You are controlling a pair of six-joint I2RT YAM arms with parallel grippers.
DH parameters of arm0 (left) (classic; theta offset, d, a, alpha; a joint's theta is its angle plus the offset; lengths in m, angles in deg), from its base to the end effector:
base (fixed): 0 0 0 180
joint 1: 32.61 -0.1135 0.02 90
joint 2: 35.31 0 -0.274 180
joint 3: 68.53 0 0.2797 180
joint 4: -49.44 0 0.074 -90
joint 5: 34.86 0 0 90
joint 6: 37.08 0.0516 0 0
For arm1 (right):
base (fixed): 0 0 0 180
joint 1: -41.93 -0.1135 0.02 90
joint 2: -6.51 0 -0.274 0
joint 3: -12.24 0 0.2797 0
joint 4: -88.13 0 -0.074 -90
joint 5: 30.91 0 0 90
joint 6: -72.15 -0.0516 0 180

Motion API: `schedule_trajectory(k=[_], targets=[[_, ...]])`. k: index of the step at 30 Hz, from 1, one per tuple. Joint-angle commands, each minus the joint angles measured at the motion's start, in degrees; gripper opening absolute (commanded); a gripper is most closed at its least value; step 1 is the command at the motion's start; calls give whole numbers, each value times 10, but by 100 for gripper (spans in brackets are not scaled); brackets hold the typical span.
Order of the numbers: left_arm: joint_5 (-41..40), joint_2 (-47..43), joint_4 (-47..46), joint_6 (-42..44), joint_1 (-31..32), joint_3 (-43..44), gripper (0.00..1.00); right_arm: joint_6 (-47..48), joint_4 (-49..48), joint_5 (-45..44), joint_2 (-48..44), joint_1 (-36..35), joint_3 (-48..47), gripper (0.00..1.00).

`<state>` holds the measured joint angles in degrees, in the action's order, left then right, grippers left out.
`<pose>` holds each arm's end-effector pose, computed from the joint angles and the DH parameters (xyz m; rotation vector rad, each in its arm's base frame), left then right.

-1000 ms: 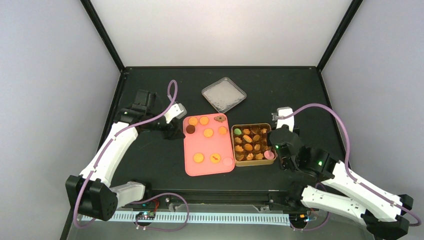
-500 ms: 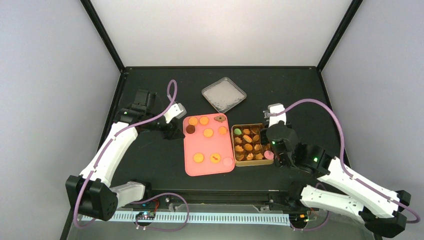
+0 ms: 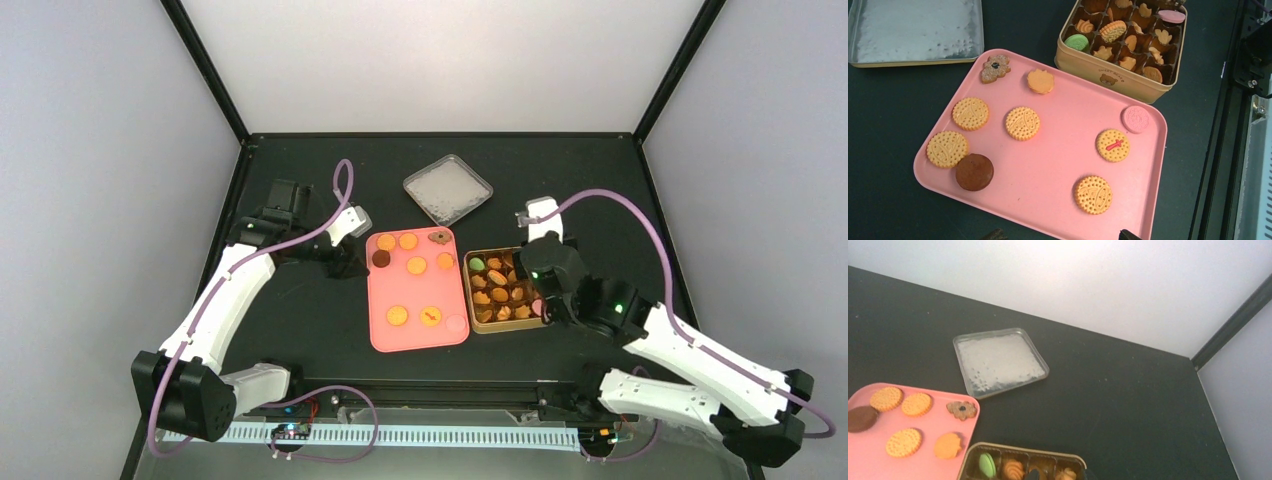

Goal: Pack the cookies
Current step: Place the clamp on the plate.

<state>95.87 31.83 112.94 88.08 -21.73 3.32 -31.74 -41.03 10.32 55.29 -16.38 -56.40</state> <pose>0.2401 -0.0804 0.2922 1.1562 2.0911 -0.7229 0.1355 0.1456 0.3590 -0.2609 1.8996 -0.0609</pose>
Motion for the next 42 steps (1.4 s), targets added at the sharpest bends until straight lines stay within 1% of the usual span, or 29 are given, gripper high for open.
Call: schedule_trajectory(k=[1, 7, 10, 22, 42], targets=[[11, -4, 18, 11, -6, 1, 60, 49, -82, 3, 51, 5, -41, 1], [7, -9, 26, 18, -11, 1, 60, 87, -189, 73, 109, 21, -61, 1], [7, -9, 31, 21, -13, 4, 60, 86, -209, 107, 133, 50, -65, 1], [11, -6, 35, 27, -21, 6, 60, 82, -227, 133, 158, 79, -51, 1], [13, -5, 34, 29, -25, 3, 59, 63, -217, 129, 154, 84, -2, 1]])
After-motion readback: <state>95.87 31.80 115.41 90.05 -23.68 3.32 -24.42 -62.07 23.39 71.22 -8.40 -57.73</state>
